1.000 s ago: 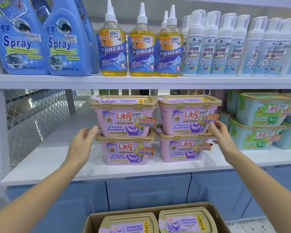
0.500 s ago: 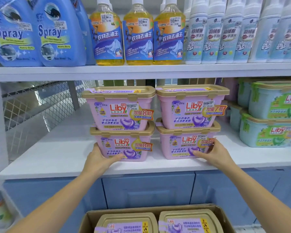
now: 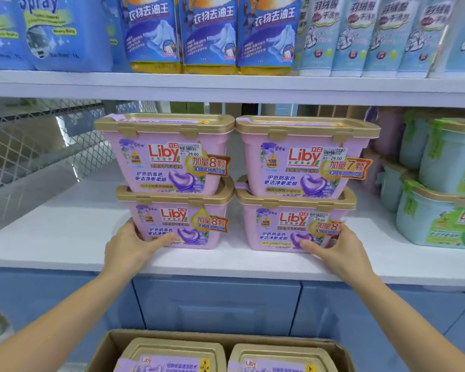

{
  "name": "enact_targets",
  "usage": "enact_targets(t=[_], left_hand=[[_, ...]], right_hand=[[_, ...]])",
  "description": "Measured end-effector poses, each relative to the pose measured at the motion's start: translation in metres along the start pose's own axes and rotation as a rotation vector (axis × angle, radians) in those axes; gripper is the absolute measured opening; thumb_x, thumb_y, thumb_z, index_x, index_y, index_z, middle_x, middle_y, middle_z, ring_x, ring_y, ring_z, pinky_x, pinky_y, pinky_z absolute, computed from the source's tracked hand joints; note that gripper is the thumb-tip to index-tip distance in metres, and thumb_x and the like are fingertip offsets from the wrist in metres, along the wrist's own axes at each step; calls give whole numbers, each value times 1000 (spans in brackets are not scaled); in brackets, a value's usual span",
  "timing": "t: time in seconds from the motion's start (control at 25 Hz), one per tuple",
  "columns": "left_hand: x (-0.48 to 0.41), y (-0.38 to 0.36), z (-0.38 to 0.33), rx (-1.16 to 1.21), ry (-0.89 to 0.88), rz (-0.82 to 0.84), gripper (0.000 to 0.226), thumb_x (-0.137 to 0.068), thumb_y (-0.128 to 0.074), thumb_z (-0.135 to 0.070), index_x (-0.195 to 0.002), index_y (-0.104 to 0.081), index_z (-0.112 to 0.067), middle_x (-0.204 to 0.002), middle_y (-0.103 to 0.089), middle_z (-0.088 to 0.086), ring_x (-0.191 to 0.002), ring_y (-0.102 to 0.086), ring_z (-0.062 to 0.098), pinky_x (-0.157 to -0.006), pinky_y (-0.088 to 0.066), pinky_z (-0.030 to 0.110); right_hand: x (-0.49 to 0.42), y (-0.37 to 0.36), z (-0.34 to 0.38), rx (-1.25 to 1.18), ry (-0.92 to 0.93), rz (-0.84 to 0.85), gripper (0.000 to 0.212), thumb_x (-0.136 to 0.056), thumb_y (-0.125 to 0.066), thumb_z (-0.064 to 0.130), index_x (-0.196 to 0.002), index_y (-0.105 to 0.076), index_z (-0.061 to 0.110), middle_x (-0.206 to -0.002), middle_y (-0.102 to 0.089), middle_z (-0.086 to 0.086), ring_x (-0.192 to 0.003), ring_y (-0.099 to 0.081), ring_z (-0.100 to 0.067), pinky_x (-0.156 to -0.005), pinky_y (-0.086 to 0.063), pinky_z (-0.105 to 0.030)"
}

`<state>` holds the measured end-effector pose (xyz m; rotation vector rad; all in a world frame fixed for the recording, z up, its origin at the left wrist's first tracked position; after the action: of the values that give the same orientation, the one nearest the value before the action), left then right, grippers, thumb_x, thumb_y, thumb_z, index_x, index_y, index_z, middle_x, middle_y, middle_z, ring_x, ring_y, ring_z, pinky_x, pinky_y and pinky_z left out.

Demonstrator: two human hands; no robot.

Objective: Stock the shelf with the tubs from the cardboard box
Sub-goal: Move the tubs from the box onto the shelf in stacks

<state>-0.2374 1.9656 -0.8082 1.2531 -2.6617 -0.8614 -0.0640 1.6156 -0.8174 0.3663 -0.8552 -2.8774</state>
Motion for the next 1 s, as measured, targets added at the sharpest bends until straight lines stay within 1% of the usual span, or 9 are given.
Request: enact_targets(t=[0.12,0.24,0.48,0.6,0.68,0.72,0.8,0.88,1.0], left_hand=[[-9,-15,-12,12,-21,6,75,-41,-74,-63,-100,-60,-19,-103,-71,5,-96,-64,31,-79,-50,39],[-22,-37,-26,24,-53,3,57,-57,-83,-46,-99,-60,-16,-105,-71,8,-95,-64,33,-76,-50,39],[-61,-87,-50,-58,-79,3,59,-60,-80,-49,-102,-59,-13,-109,-70,10,-98,-64,33,-77,-51,38],[-78,-110,-60,-89,-83,5,61,-60,-79,-50,-104,-58,-12,-110,-70,10,-102,-63,33,-82,-48,37],[-89,-125,-65,-108,-87,15,63,-61,-78,-51,-106,-57,-11,-112,-69,10,-106,-62,33,-86,-47,37],[-94,-131,-66,-111,-87,17,64,-61,-78,-51,-107,-57,-12,-113,-69,10,-106,-61,33,-87,-47,38],[-103,-142,-68,-114,-86,18,65,-61,-77,-53,-109,-57,-13,-113,-68,9,-107,-61,32,-89,-47,38],[-112,-151,-70,-126,-83,28,67,-61,-76,-55,-110,-56,-15,-114,-68,8,-107,-61,32,-90,-47,38],[-121,-163,-73,-169,-89,64,71,-60,-73,-61,-112,-55,-16,-116,-68,7,-108,-60,33,-90,-46,37]], right_hand=[[-12,6,0,25,1,-16,54,-63,-78,44,-100,-56,12,-86,-67,-5,-77,-60,-24,-77,-52,-42],[-34,17,-3,108,12,-18,42,-69,-76,42,-93,-52,17,-100,-69,-13,-89,-62,-29,-83,-50,-44],[-91,32,-27,129,-77,25,50,-65,-74,52,-96,-59,16,-96,-69,-5,-90,-62,-27,-85,-50,-43],[-118,36,-48,72,-111,-14,66,-43,-72,72,-64,-50,14,-84,-71,-10,-79,-63,-29,-77,-51,-42],[-134,39,-56,51,-107,-10,53,-53,-79,56,-58,-41,19,-77,-65,-11,-73,-57,-26,-70,-45,-37],[-138,41,-54,41,-95,-5,41,-63,-80,41,-62,-46,20,-78,-63,-11,-75,-56,-25,-71,-44,-36],[-146,43,-52,8,-78,-17,24,-71,-77,28,-82,-58,18,-89,-66,-9,-84,-60,-25,-80,-47,-36],[-152,43,-48,-35,-44,-7,37,-74,-75,21,-107,-60,10,-102,-64,-5,-92,-59,-24,-84,-45,-33],[-161,44,-51,-66,-38,-9,47,-76,-73,15,-118,-56,5,-110,-62,-5,-100,-57,-25,-87,-42,-31]])
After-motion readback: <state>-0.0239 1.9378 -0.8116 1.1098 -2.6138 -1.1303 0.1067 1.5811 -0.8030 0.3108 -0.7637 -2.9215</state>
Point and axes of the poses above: each hand's wrist, its own x-axis away from the middle knuckle, its own y-axis out of the back of the hand, z = x × y, the point moved 6 cm from there along -x, towards the middle knuckle
